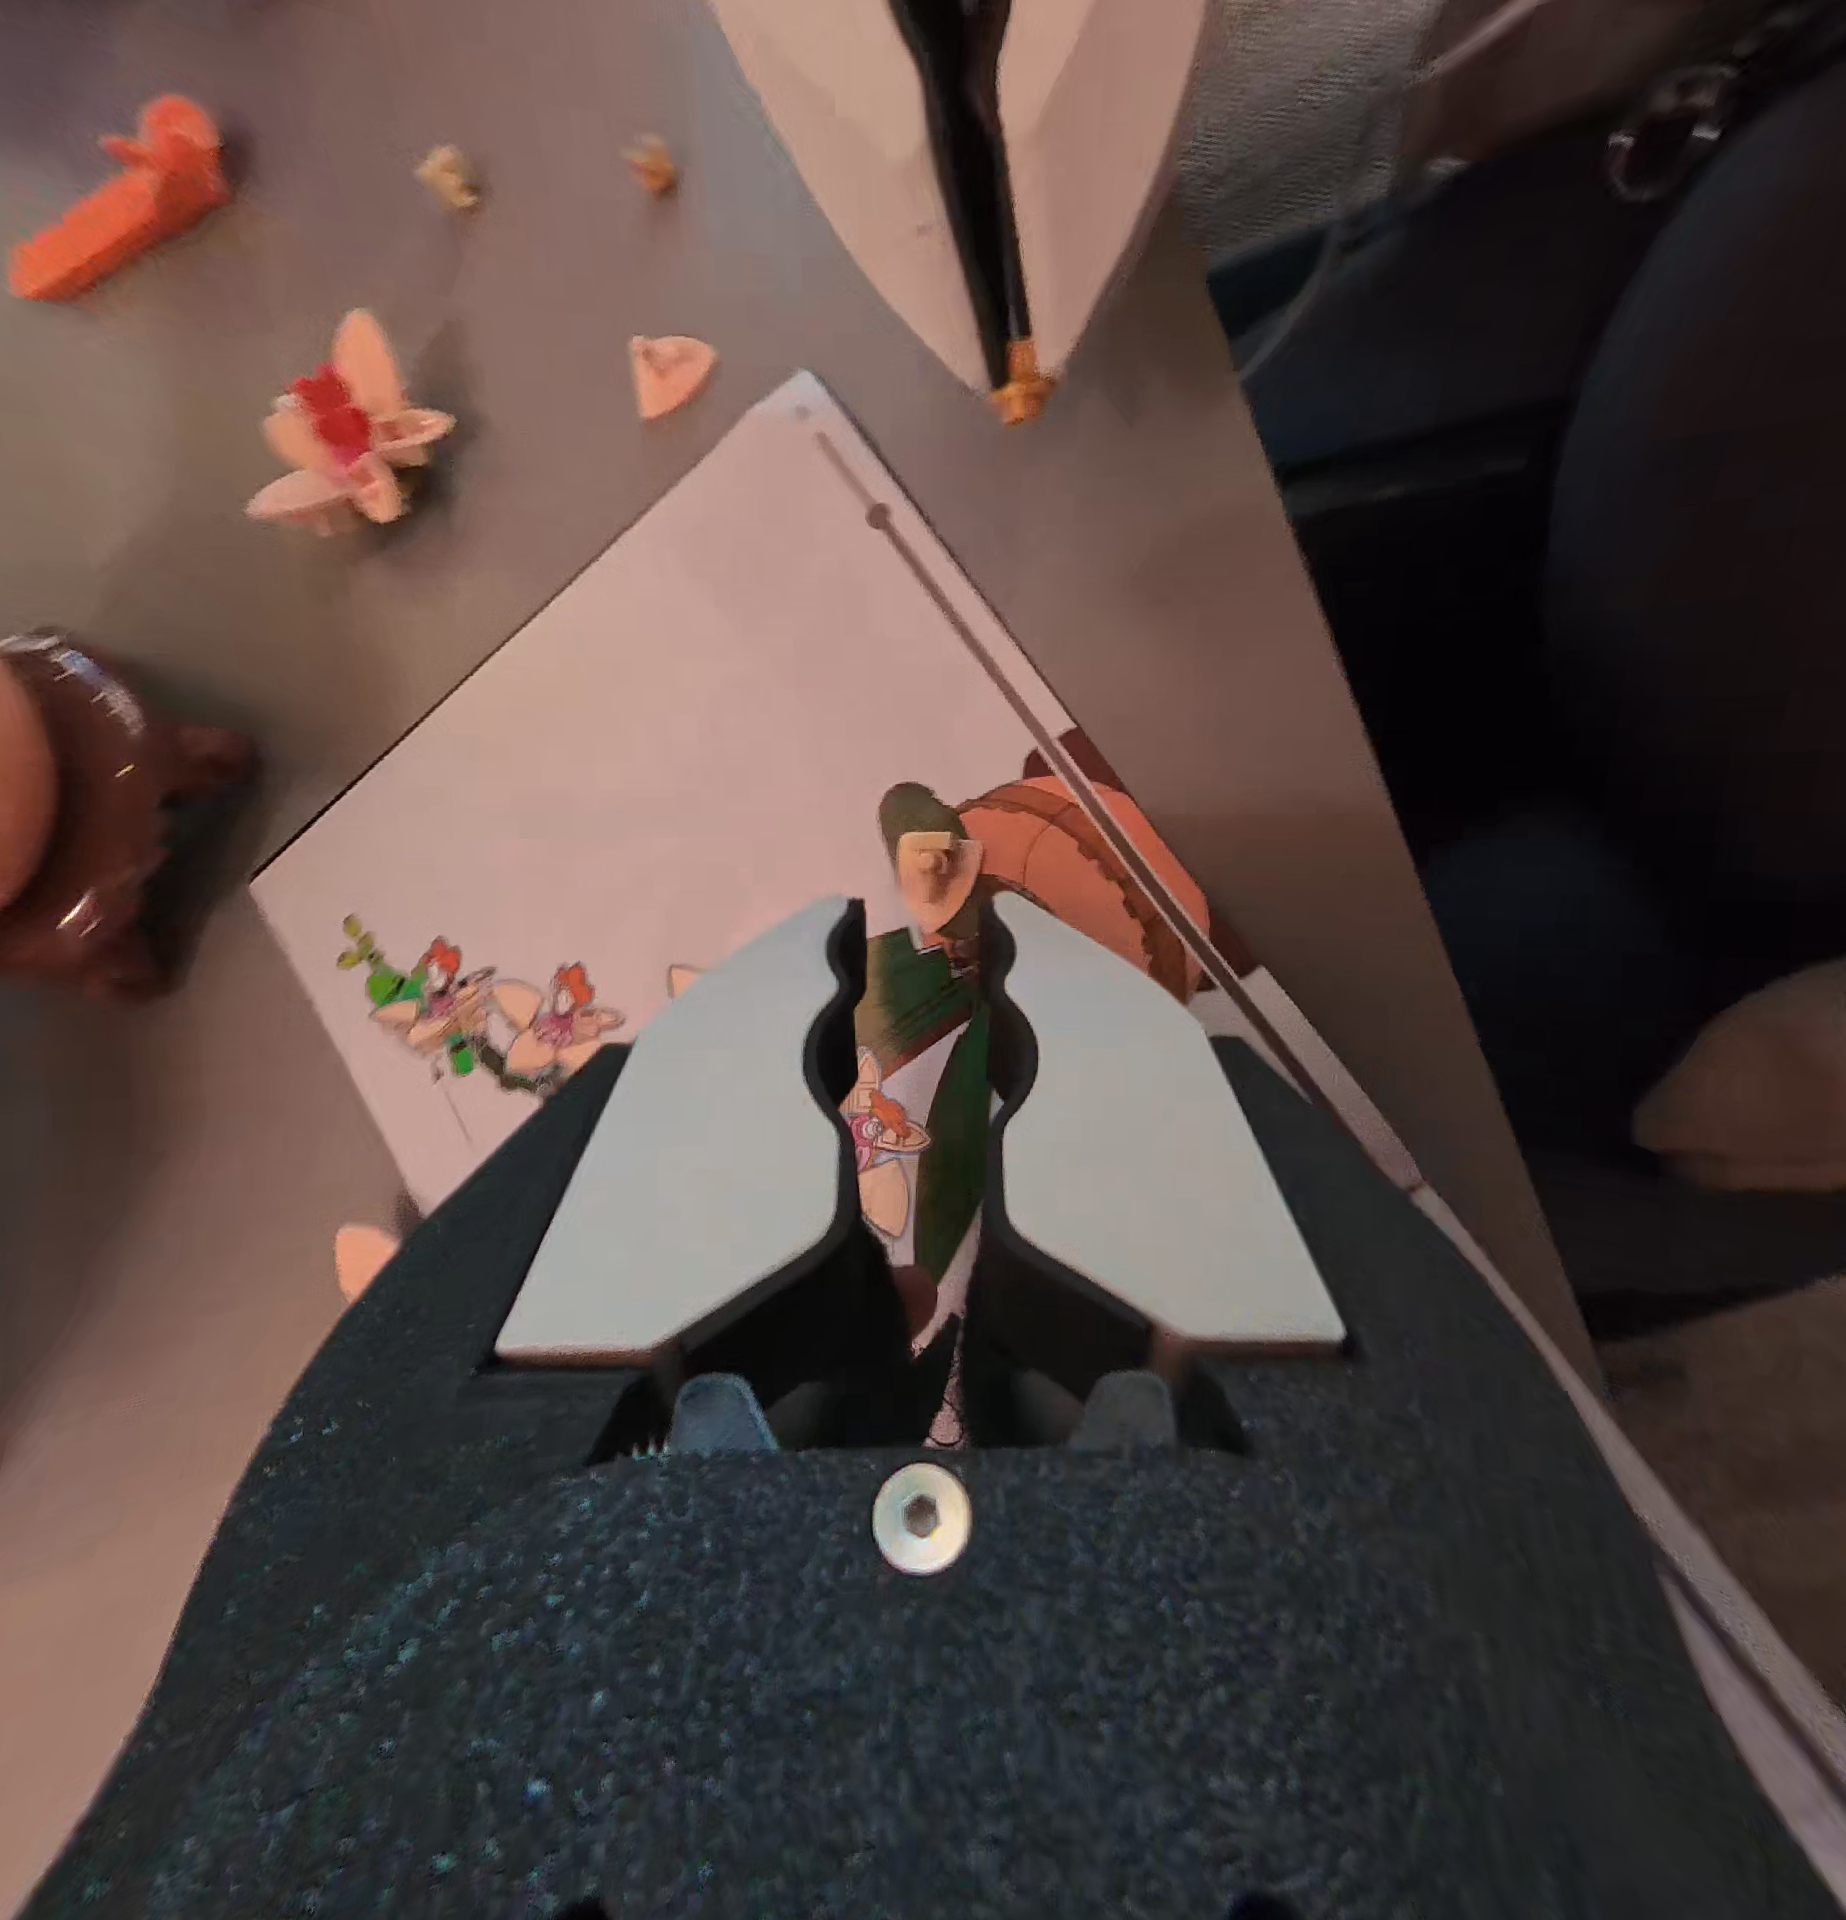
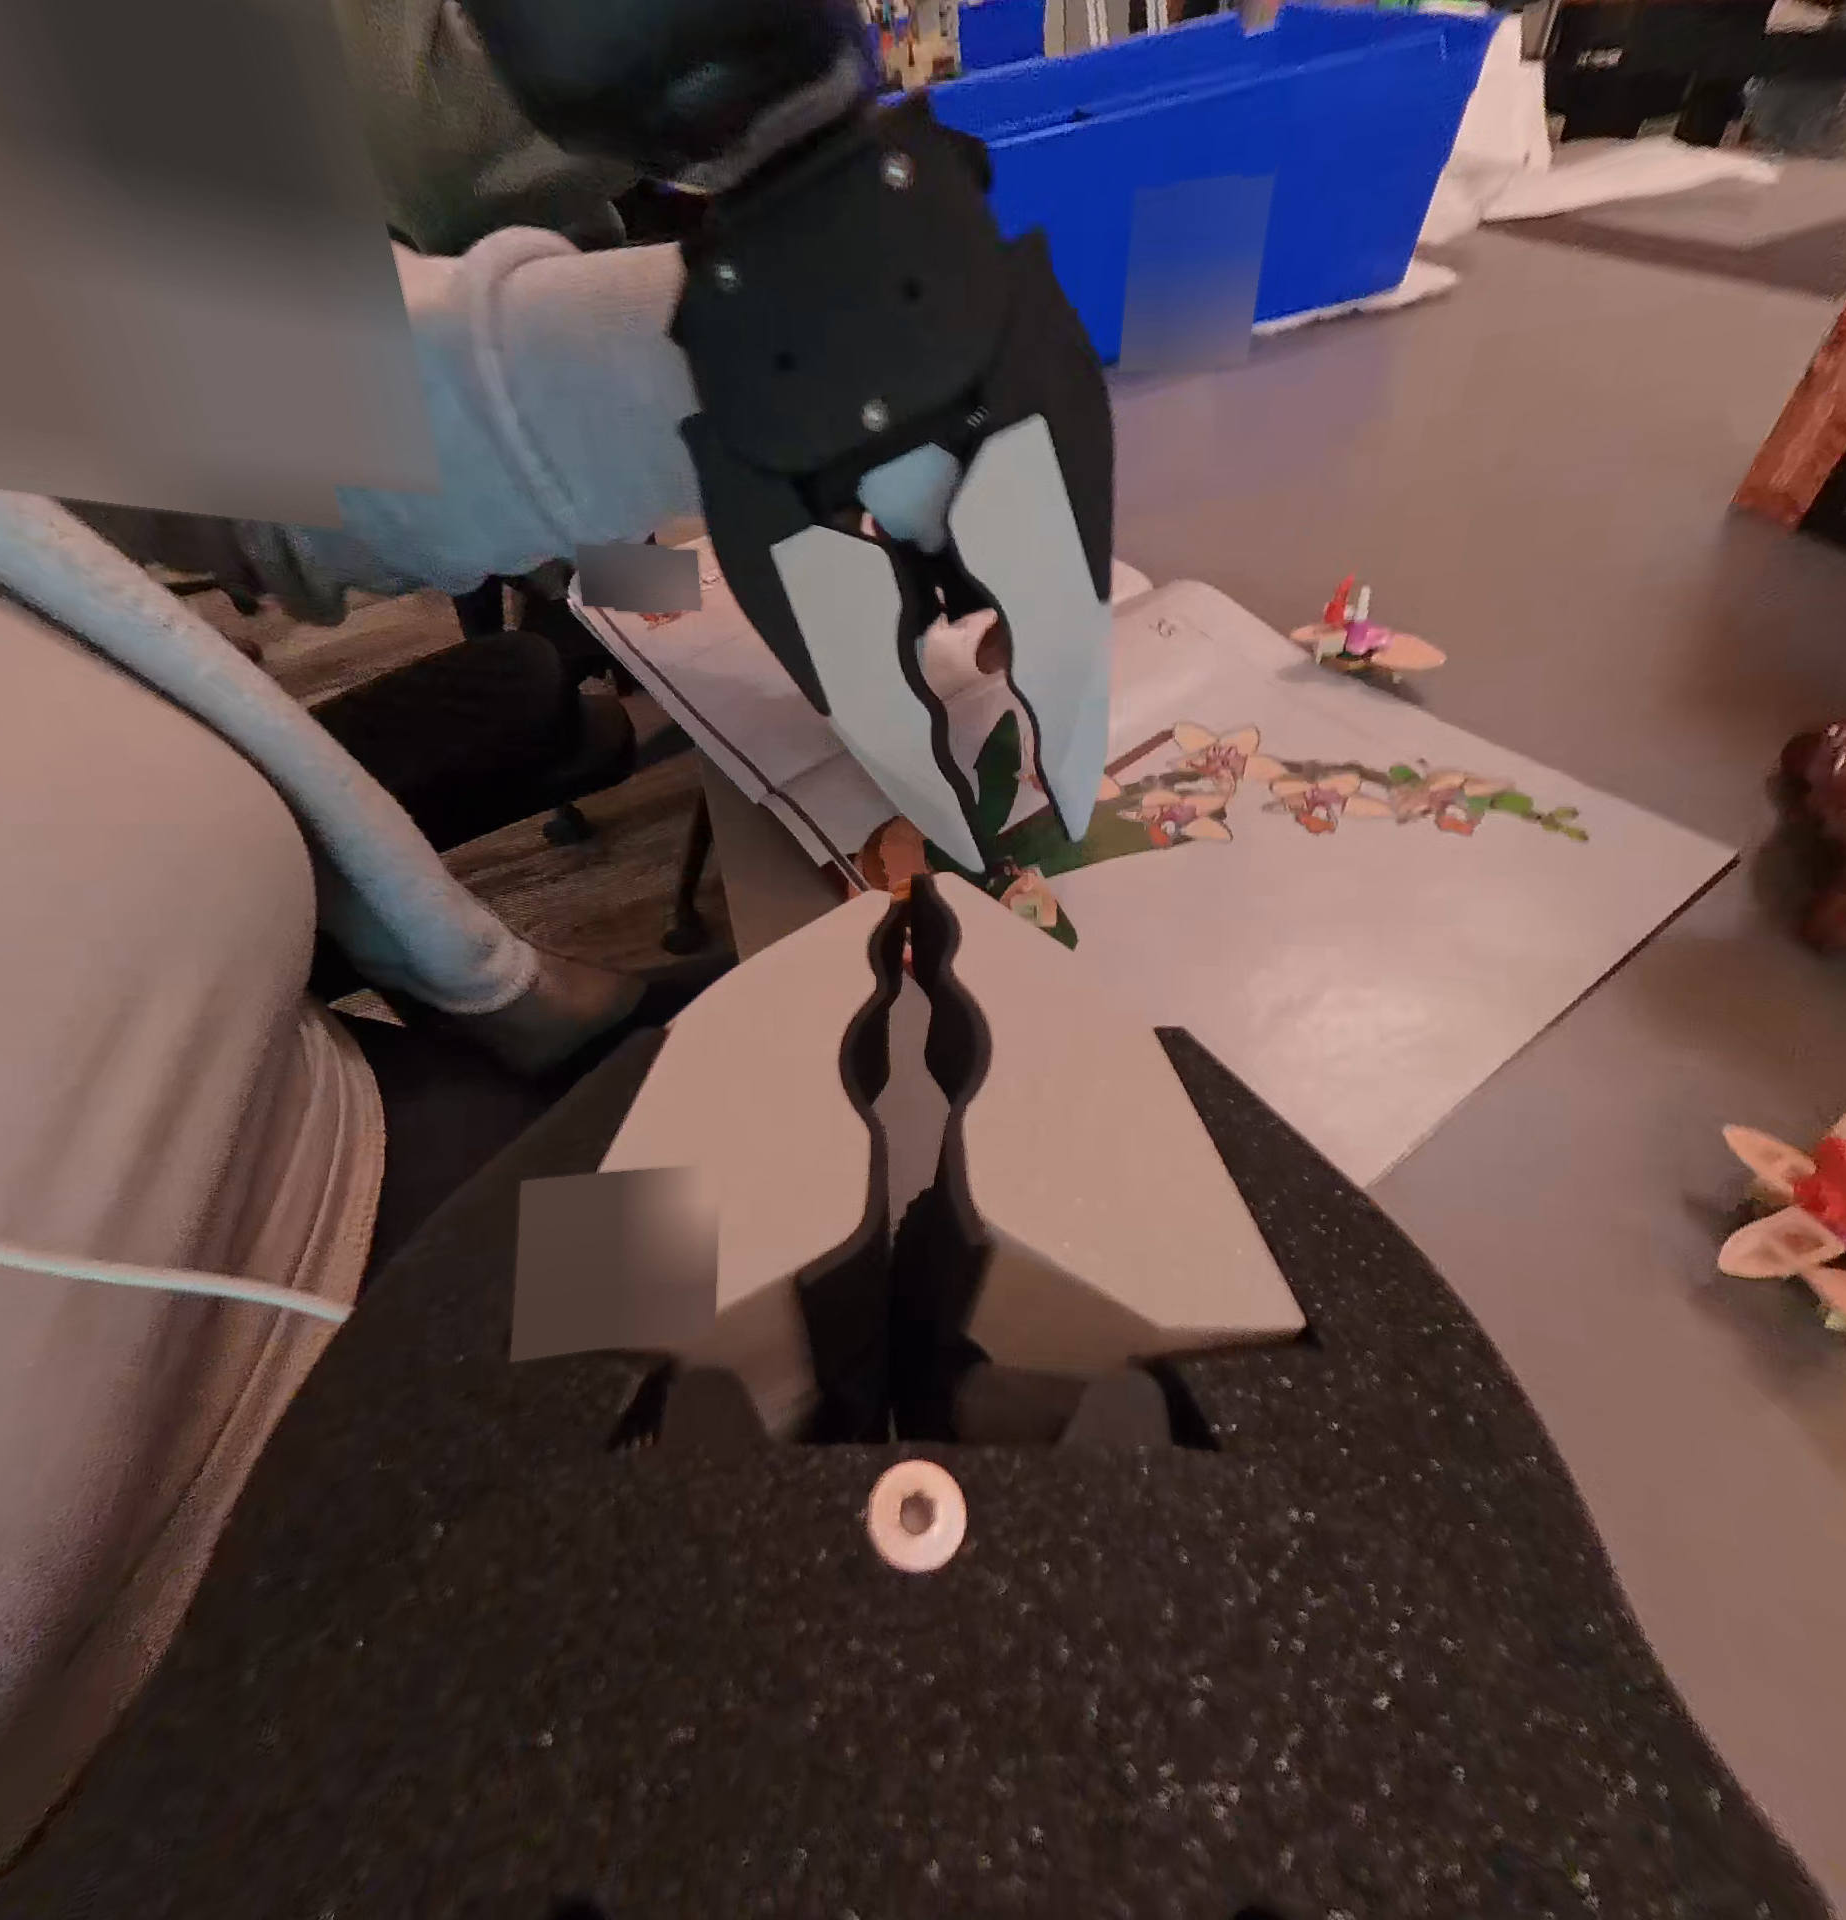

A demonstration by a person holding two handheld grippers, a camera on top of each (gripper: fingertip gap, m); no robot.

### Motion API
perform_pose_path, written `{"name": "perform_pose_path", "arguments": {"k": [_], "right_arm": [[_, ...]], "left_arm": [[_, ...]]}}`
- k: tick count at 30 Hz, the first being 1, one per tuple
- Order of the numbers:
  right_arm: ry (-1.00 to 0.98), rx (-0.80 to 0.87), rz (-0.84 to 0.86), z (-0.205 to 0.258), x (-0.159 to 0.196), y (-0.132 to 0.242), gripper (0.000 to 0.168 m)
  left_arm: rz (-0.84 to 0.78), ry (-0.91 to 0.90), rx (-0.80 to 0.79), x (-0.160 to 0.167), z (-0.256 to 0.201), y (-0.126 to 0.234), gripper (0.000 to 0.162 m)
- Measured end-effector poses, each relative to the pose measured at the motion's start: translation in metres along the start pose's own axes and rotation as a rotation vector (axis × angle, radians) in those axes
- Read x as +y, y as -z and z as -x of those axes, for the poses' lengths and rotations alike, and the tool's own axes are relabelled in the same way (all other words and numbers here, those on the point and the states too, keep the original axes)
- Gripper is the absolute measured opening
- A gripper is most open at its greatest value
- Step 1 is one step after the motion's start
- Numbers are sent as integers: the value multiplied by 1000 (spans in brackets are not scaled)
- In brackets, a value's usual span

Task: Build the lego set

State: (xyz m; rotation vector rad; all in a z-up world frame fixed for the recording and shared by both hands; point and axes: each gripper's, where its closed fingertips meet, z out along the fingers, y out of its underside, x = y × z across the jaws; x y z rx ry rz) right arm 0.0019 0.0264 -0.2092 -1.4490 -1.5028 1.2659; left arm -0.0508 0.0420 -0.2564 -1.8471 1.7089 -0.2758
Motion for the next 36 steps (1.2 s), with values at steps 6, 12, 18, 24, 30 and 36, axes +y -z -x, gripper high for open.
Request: {"name": "perform_pose_path", "arguments": {"k": [6,12,18,24,30,36], "right_arm": [[47,23,-30,4,-3,-1,1],[48,30,10,3,1,-5,1],[-6,-51,-80,-2,-16,-7,1],[25,-84,-83,-11,-19,-4,1],[17,-156,-76,-8,-20,-11,1],[-5,-185,-116,-6,-25,-8,1]], "left_arm": [[-41,-36,187,-5,-4,-12,14],[-93,52,226,-5,-5,-14,11],[-204,245,167,-12,0,-11,7],[-424,293,31,-36,2,6,7],[-569,287,-34,-59,-2,18,6],[-645,321,-19,-68,-4,25,6]]}}
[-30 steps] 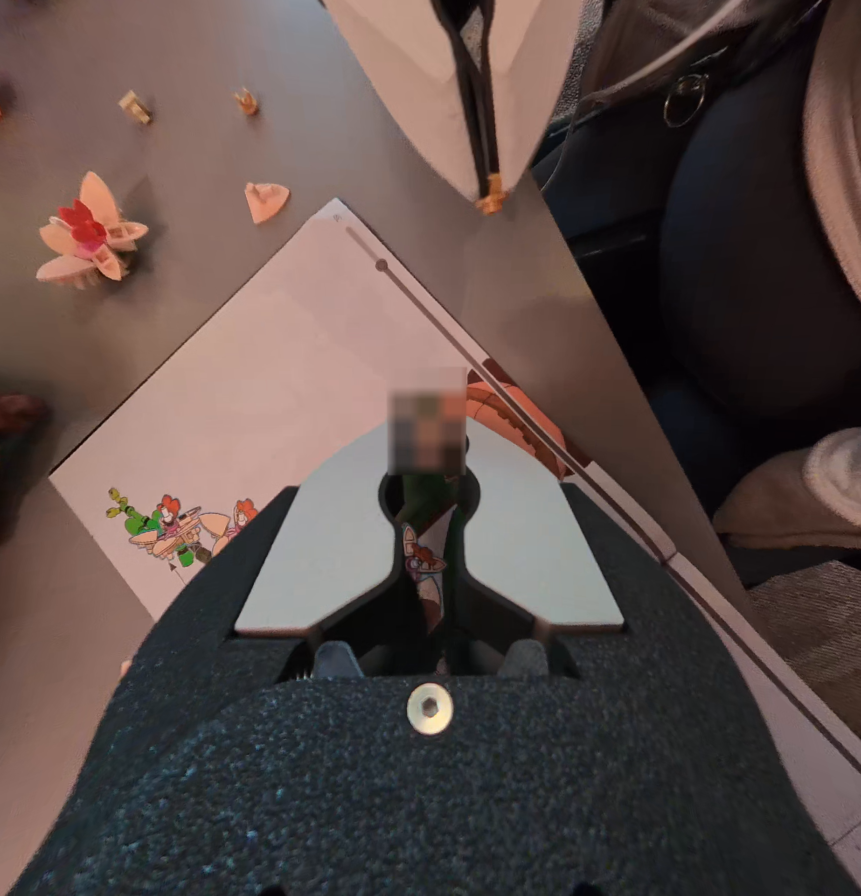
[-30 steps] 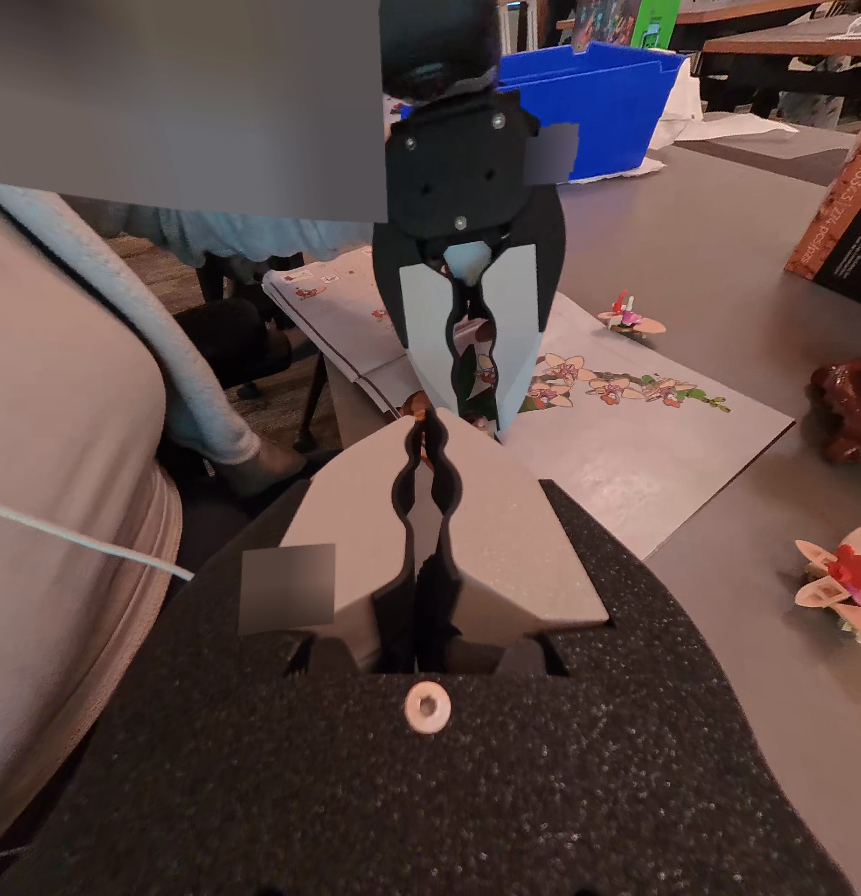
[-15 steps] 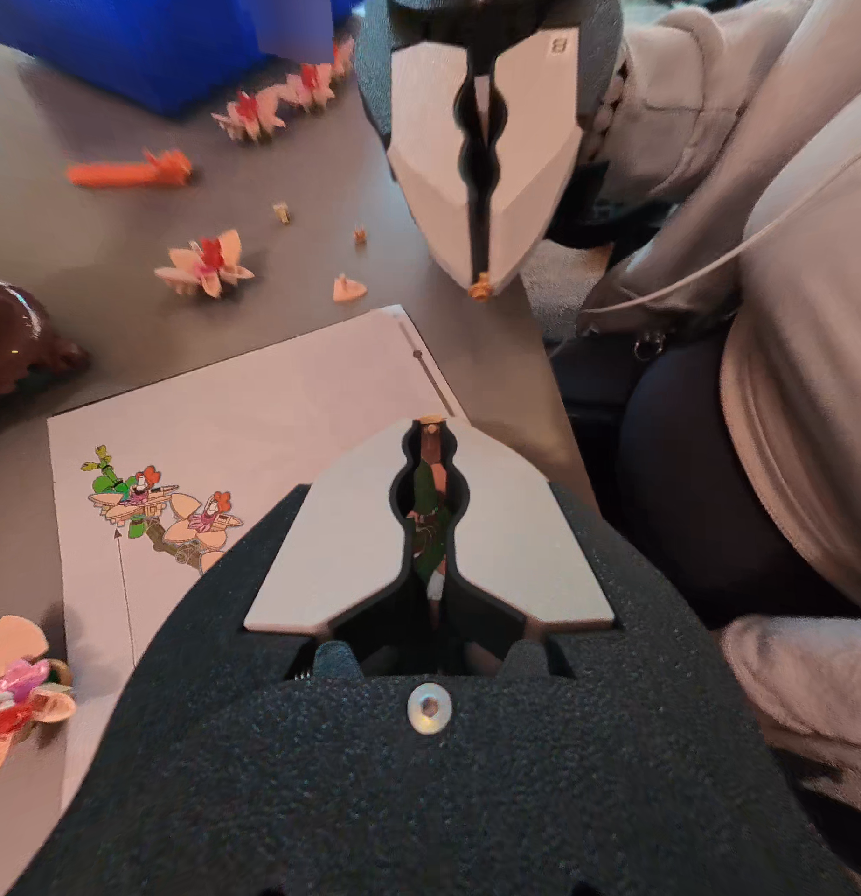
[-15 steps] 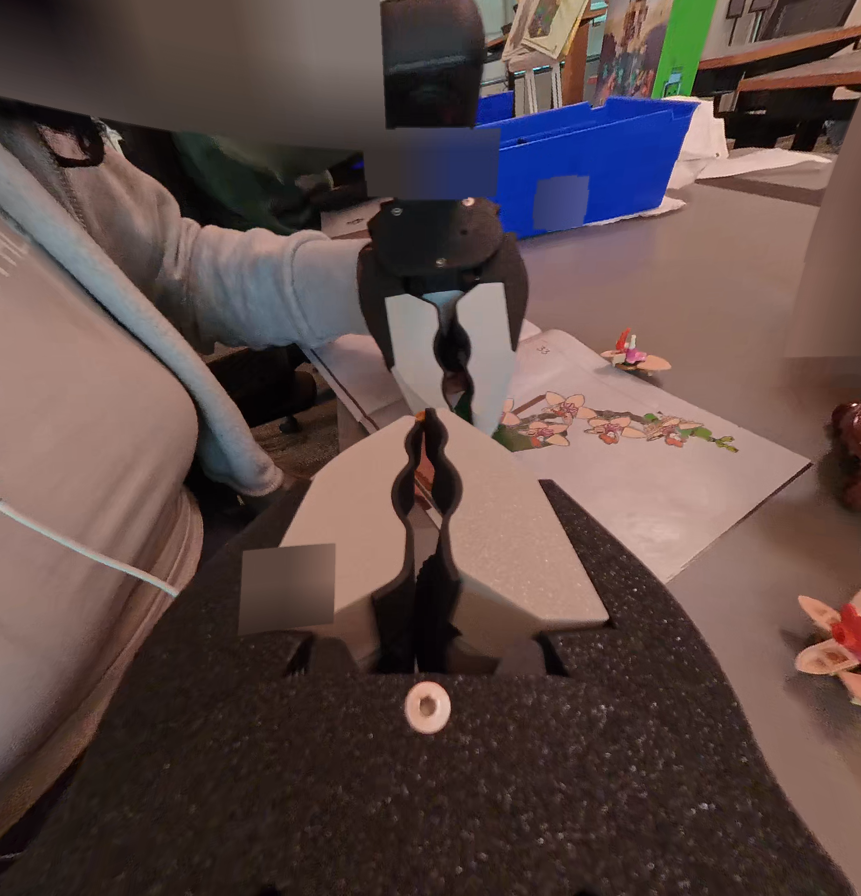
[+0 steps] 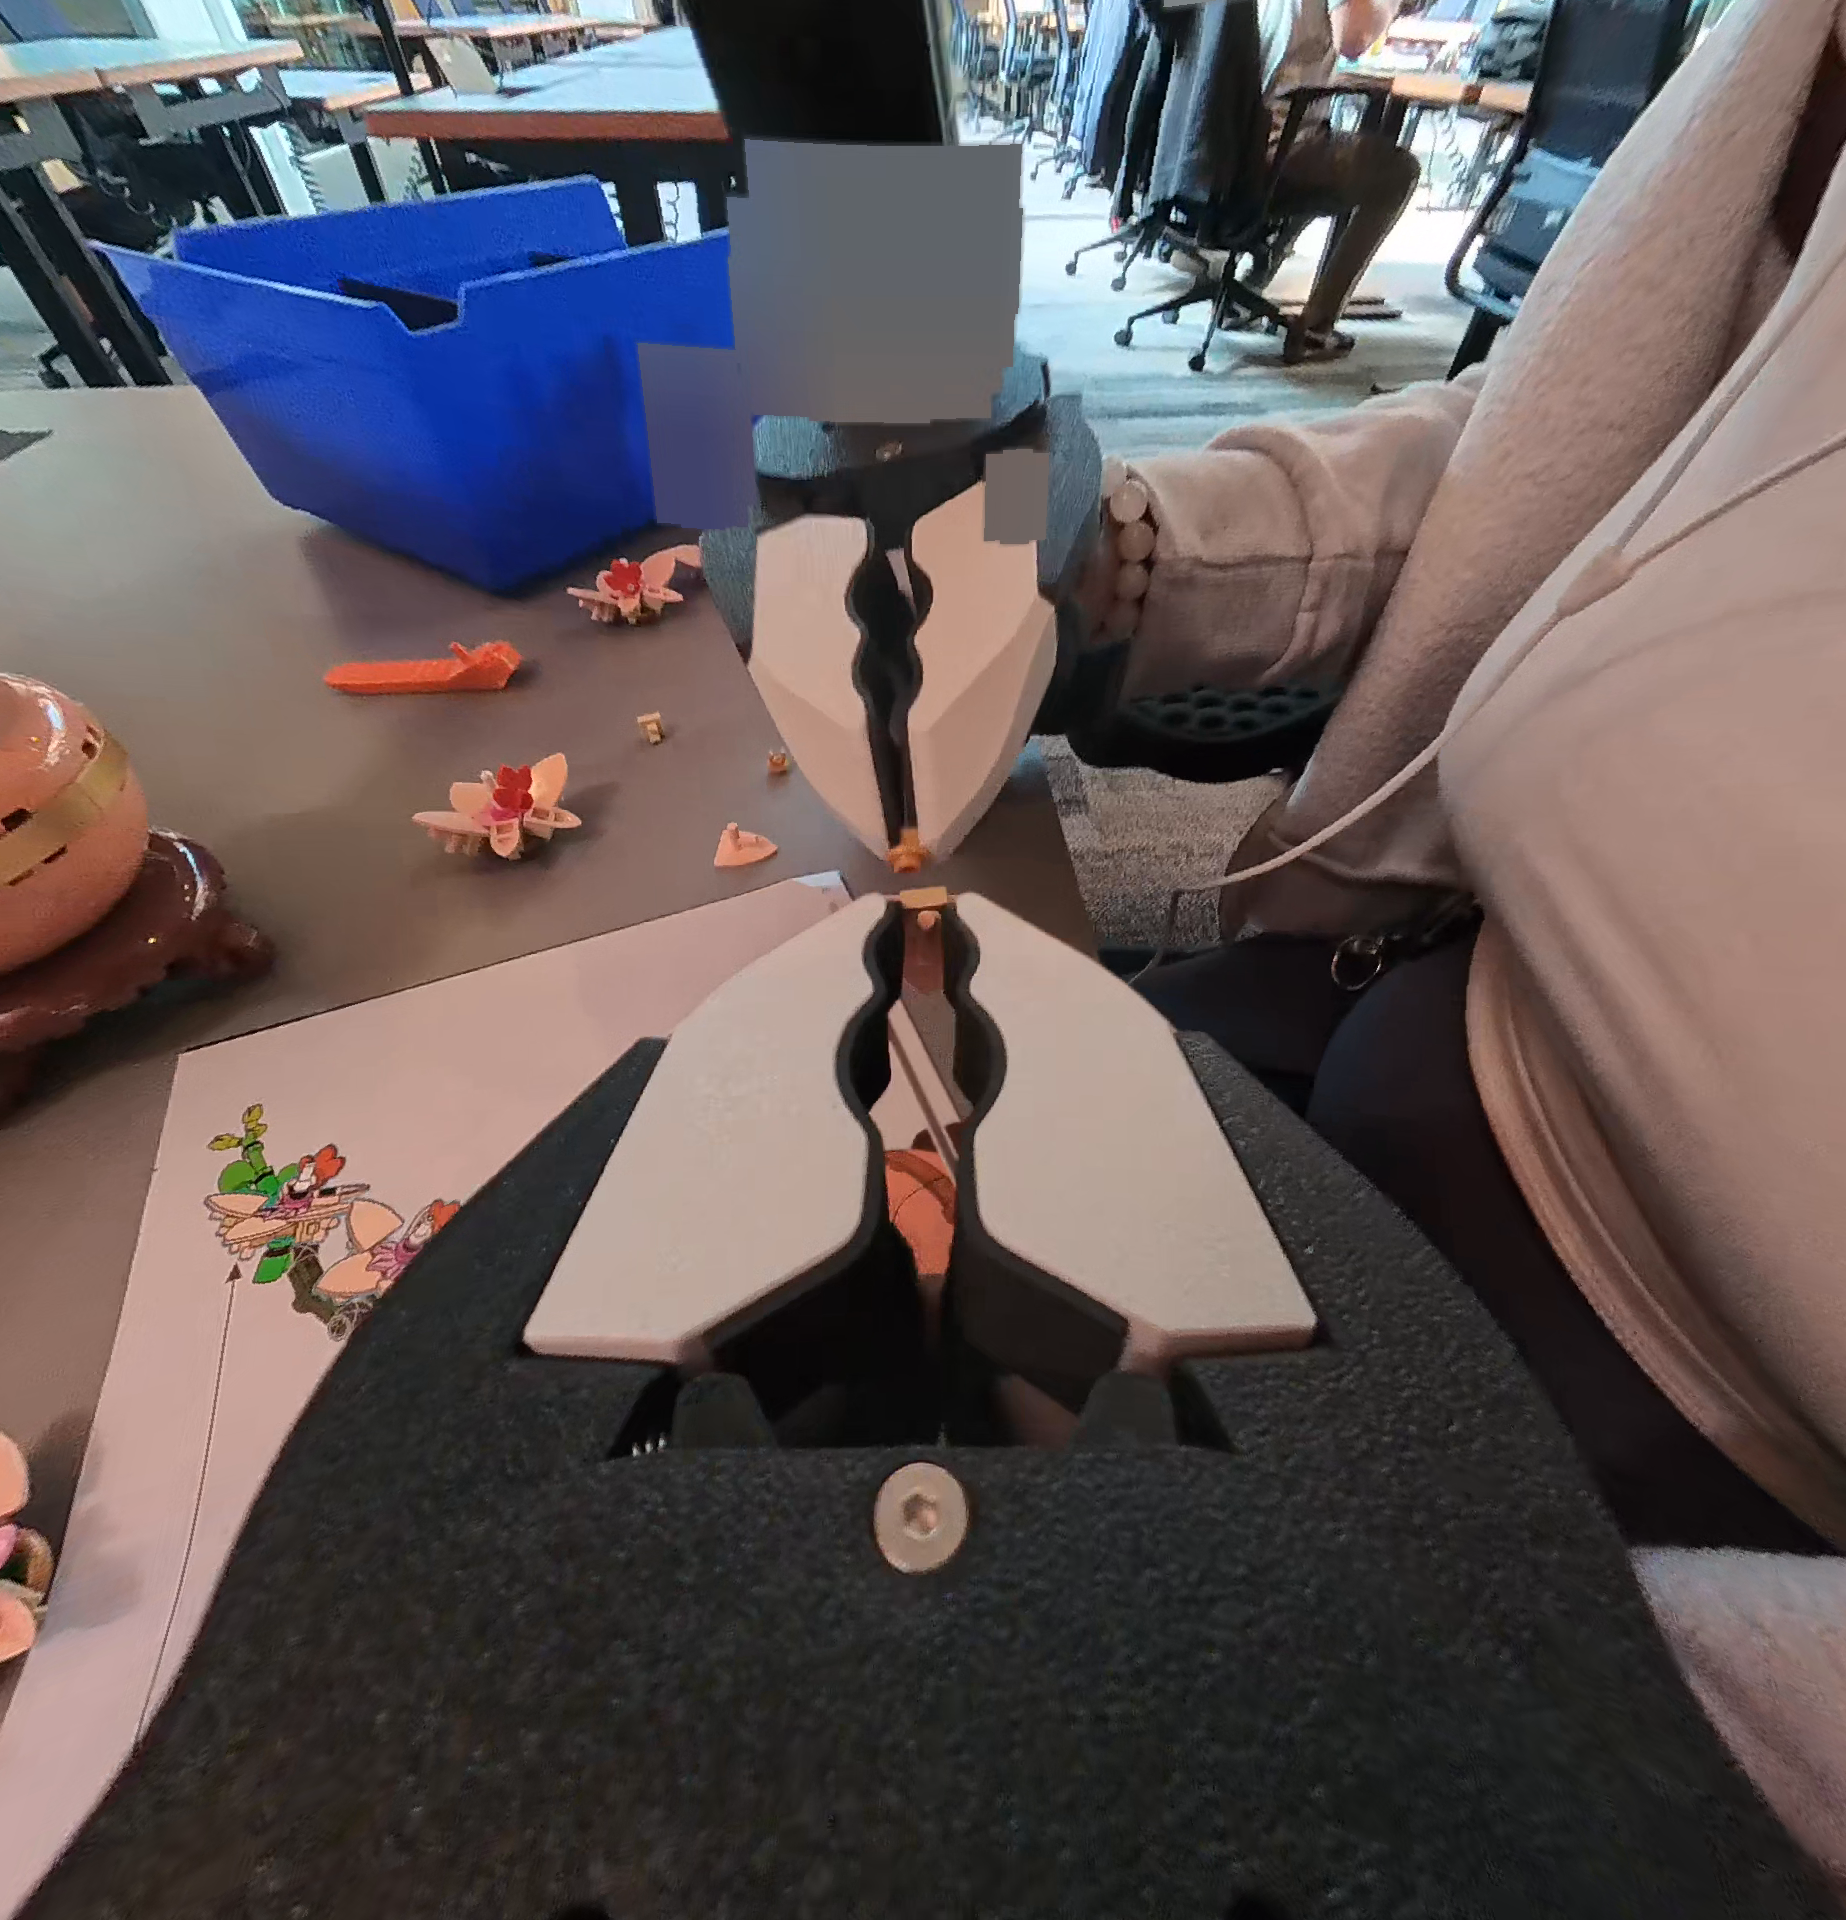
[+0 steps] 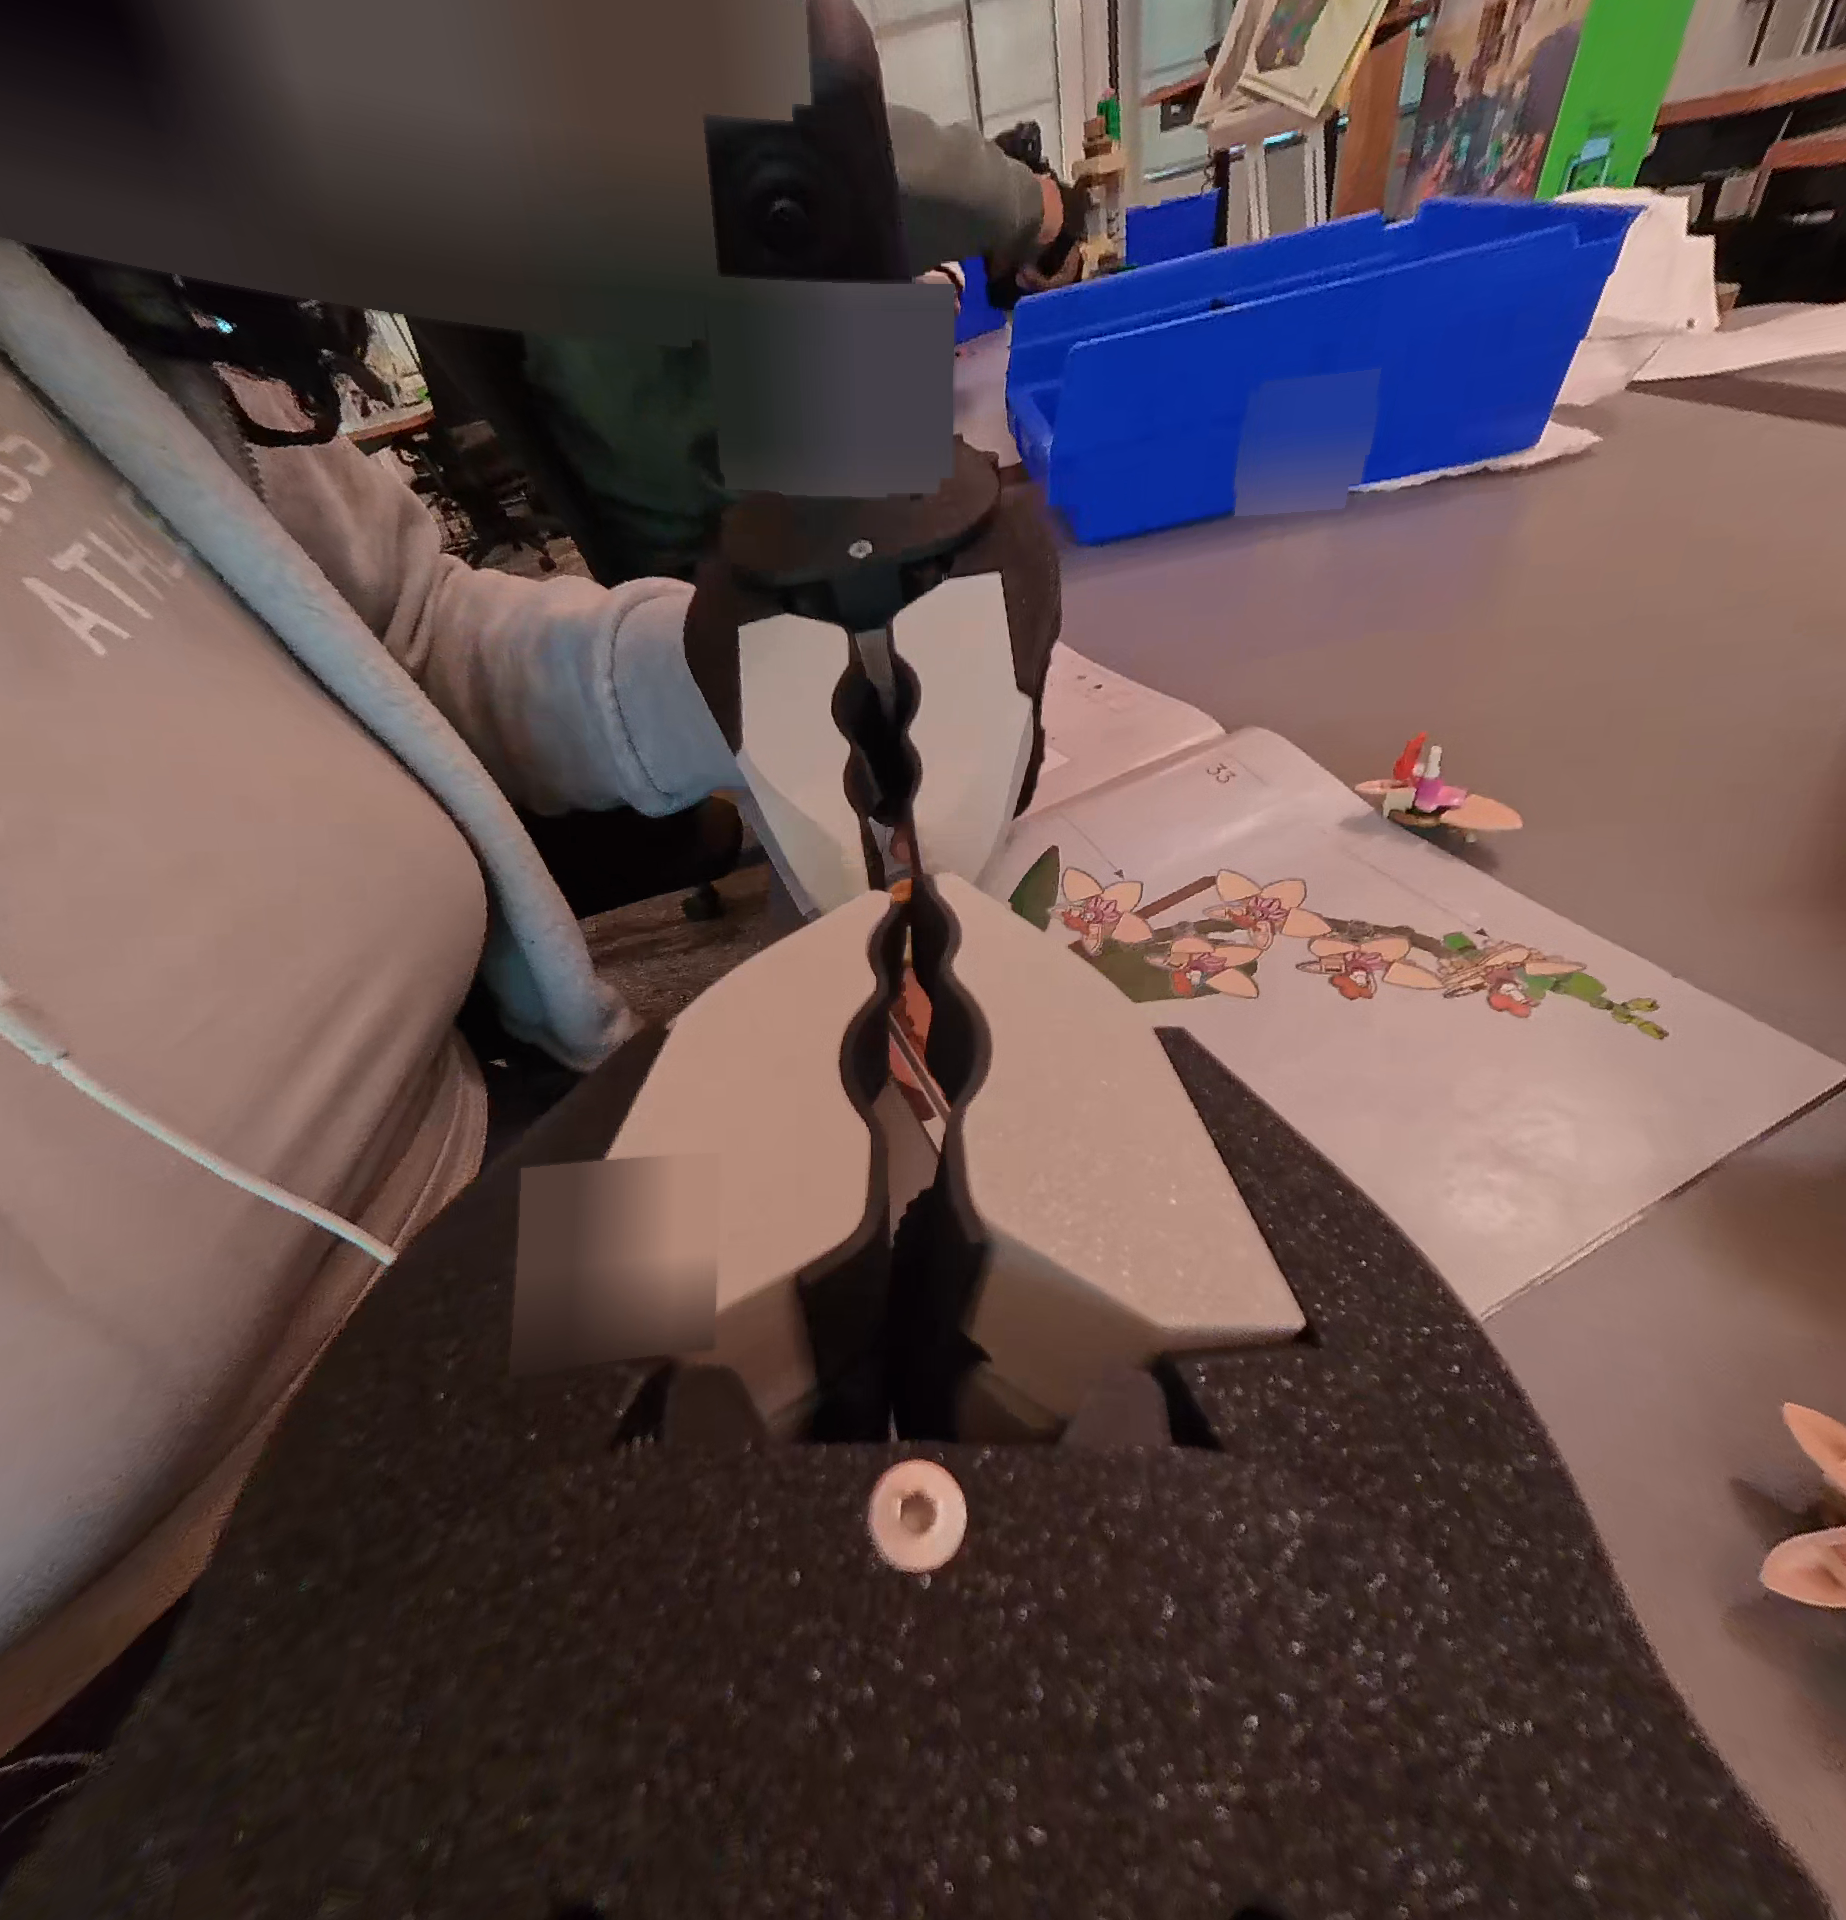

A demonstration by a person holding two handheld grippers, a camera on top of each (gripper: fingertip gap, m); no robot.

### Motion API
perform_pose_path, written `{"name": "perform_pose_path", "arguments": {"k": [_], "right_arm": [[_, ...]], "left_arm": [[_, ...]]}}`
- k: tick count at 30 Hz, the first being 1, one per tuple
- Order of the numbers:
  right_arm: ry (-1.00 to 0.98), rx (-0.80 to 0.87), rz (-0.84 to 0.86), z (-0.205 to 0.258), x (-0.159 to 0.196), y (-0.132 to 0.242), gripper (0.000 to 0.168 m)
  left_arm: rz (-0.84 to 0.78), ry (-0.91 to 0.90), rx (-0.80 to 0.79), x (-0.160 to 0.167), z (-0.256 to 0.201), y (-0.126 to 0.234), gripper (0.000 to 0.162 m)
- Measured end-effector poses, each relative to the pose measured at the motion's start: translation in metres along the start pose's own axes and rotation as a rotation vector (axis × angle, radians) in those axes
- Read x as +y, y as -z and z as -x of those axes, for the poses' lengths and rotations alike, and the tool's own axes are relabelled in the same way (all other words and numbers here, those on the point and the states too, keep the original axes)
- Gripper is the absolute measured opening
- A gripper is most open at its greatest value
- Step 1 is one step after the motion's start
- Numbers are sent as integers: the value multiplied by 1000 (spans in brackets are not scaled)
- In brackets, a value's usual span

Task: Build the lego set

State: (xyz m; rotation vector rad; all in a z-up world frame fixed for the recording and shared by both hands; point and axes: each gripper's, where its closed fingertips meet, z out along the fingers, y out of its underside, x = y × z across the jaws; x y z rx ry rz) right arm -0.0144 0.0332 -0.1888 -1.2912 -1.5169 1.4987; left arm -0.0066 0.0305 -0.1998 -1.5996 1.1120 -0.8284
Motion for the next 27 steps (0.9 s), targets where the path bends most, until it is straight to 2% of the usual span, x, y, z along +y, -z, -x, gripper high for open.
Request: {"name": "perform_pose_path", "arguments": {"k": [4,12,23,27], "right_arm": [[-12,-25,15,4,2,0,1],[-29,-36,84,5,10,-1,1],[57,61,199,-8,24,-8,1],[18,77,226,-18,27,-18,1]], "left_arm": [[-28,1,12,-4,-3,1,6],[17,-21,10,1,-3,0,6],[196,-37,-55,20,9,1,6],[286,-66,-70,29,18,8,6]]}}
